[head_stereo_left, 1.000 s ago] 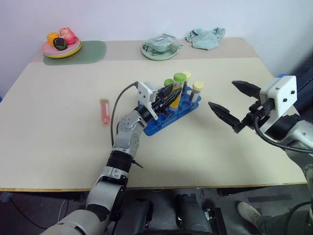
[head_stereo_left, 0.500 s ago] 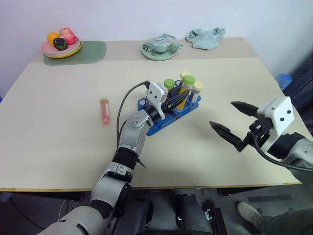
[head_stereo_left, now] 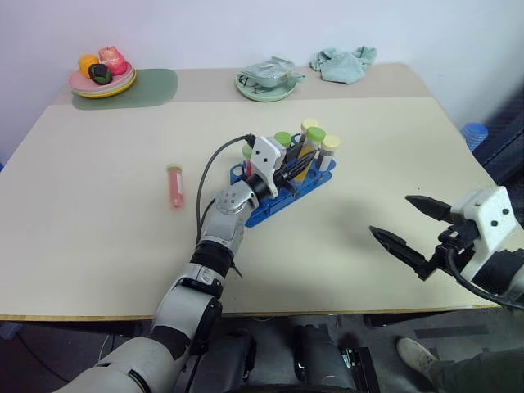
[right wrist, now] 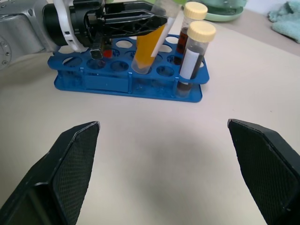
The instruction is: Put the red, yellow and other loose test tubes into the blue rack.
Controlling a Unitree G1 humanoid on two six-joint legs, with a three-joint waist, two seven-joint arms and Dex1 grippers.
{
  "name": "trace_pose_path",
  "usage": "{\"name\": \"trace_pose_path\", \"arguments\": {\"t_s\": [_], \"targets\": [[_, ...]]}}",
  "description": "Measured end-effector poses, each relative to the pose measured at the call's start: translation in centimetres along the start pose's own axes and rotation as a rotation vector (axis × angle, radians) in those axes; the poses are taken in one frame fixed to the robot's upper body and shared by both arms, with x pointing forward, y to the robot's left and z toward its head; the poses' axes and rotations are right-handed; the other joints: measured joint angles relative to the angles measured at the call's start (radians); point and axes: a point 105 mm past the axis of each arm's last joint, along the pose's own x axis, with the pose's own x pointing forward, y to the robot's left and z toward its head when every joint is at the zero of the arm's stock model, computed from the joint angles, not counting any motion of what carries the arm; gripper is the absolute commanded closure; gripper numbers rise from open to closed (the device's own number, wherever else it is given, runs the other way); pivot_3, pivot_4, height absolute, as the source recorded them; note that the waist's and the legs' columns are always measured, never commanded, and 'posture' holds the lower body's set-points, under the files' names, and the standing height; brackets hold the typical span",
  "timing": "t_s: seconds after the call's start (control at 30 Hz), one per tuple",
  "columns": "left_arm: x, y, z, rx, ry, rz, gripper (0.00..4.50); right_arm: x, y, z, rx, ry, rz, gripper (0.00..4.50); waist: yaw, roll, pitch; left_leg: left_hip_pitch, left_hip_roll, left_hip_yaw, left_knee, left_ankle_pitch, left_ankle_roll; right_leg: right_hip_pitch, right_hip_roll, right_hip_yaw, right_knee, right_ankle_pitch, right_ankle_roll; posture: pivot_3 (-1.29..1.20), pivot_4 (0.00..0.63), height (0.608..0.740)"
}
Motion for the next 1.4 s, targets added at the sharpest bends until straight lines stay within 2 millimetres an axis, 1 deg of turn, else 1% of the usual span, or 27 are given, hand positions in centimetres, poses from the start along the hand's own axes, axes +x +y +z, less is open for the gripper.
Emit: {"name": "trace_pose_path", "arguments": {"t_s": [0.13,0.43,0.67,0.87,1.1,1.23,1.4], "targets": [[0.1,0.0,-0.1,0.009,0.006,0.006,3.81,-0.3,-0.2,0.2,-0.016,0.002,-0.007,0.0,0.0,0.0,0.0,0.0,0.0,0.0,0.0,0.0,0.0,0.0,0.0,0.0,0.0,0.0,0.0,0.0,0.15,0.74],[0.8,-0.8,-0.5,0.033,0.024,0.047,3.81,0.1,-0.1,1.8,-0.049,-0.032,0.0,0.0,0.002,0.0,0.0,0.0,0.0,0.0,0.0,0.0,0.0,0.001,0.0,0.0,0.0,0.0,0.0,0.0,0.15,0.74],[0.9,-0.9,-0.5,0.035,0.026,0.053,3.81,0.2,-0.2,2.2,-0.051,-0.043,-0.008,0.0,0.002,0.0,0.0,0.0,0.0,0.0,0.0,0.0,0.0,0.001,0.0,0.0,0.0,0.0,0.0,0.0,0.15,0.74],[0.5,-0.9,-0.5,0.001,0.007,0.05,3.81,0.4,-0.1,2.2,-0.048,-0.048,-0.002,0.0,0.002,0.0,-0.001,0.0,0.0,0.0,0.0,0.0,0.0,0.001,0.0,0.0,0.0,0.0,0.0,0.0,0.15,0.74],[-0.1,-0.6,-0.6,0.008,0.004,0.06,3.81,0.4,-0.1,2.2,-0.051,-0.049,0.0,0.0,0.001,0.0,-0.001,0.0,0.0,0.0,0.0,0.0,0.0,0.001,0.0,0.0,0.0,0.0,0.0,0.0,0.15,0.74],[-0.9,-0.6,-1.4,0.003,0.02,0.058,3.81,0.4,-0.1,2.3,-0.055,-0.051,0.001,0.0,0.0,0.0,-0.001,0.0,0.0,0.0,0.0,0.0,0.0,0.001,0.0,0.0,0.0,0.0,0.0,0.0,0.15,0.74],[-1.0,-0.6,-1.5,0.005,0.026,0.057,3.81,0.6,-0.2,2.3,-0.058,-0.056,0.005,0.0,0.001,0.0,-0.001,0.0,0.0,0.0,0.0,0.0,0.0,0.001,0.0,0.0,0.0,0.0,0.0,0.0,0.15,0.74]]}}
